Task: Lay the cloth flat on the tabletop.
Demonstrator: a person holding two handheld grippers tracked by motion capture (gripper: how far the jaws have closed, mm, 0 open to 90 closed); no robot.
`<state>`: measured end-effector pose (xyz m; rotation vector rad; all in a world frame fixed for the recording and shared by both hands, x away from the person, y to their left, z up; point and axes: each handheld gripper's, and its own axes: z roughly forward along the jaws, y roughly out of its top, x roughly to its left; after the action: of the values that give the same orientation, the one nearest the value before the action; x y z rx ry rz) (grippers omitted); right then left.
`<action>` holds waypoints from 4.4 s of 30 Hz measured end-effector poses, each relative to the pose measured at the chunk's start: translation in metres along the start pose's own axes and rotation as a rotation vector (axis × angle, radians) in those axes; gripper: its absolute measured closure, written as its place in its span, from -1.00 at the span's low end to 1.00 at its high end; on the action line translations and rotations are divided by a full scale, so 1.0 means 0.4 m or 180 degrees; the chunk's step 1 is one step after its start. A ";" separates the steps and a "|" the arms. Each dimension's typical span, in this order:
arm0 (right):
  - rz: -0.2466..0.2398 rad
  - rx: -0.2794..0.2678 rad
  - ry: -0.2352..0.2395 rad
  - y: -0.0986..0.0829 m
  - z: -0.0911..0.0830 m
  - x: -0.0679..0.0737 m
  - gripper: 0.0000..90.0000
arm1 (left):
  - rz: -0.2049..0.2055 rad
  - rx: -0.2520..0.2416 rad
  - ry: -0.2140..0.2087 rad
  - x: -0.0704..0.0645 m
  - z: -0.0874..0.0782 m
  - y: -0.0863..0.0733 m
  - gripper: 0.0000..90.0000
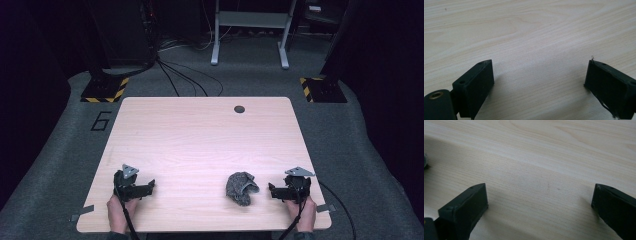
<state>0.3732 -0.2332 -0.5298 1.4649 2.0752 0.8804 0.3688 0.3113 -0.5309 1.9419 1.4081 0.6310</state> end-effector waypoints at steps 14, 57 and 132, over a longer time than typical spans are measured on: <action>0.0005 -0.0014 0.0010 -0.001 0.000 0.000 -1.00 | -0.0017 -0.0020 0.0027 -0.003 0.002 0.000 -0.82; -0.0469 0.0086 0.1169 0.110 -0.043 0.230 -0.52 | -0.0141 -0.0136 -0.0291 0.014 -0.021 -0.009 -0.94; -0.0752 -0.0441 0.1153 0.195 -0.047 0.417 0.29 | 0.1051 -0.0427 -0.1347 -0.367 0.001 0.198 0.39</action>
<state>0.3554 -0.0625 -0.4605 1.0199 2.3273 1.2346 0.3747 0.1547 -0.4738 2.0634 0.7772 0.4115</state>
